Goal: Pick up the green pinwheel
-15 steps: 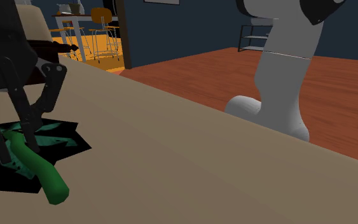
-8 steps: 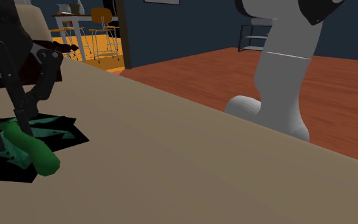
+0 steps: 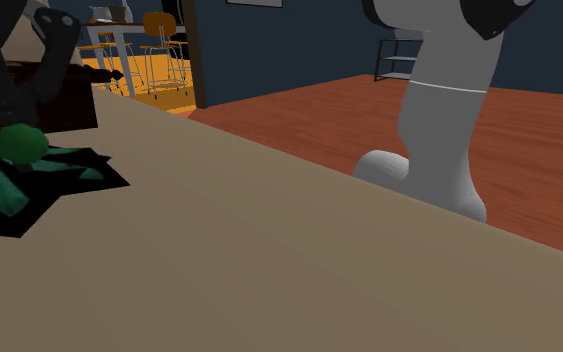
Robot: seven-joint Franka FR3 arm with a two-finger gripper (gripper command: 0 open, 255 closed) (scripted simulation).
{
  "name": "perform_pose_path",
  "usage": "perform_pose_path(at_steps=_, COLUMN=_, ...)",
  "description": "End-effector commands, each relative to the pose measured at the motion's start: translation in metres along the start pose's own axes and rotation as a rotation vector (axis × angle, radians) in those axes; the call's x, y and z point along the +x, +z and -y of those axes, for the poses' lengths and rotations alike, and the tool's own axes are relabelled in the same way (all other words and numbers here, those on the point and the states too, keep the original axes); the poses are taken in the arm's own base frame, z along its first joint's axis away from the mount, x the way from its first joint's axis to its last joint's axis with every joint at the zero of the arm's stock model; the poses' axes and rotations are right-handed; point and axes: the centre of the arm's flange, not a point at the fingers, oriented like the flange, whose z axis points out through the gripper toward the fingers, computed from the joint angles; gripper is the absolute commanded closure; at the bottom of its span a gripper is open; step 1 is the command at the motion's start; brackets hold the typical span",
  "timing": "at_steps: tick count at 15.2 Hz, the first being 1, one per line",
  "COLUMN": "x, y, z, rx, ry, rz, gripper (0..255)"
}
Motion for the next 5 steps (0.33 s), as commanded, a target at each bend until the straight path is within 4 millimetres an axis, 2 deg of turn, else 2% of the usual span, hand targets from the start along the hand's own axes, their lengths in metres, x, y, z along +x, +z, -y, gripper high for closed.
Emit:
perform_pose_path(at_steps=1, x=-0.002, y=-0.012, z=0.002, rx=0.0, ry=0.0, rz=0.0, gripper=255)
perform_pose_path(at_steps=3, x=-0.004, y=-0.022, z=0.003, rx=0.0, ry=0.0, rz=0.0, gripper=255)
perform_pose_path(at_steps=5, x=-0.004, y=-0.023, z=0.003, rx=0.0, ry=0.0, rz=0.0, gripper=255)
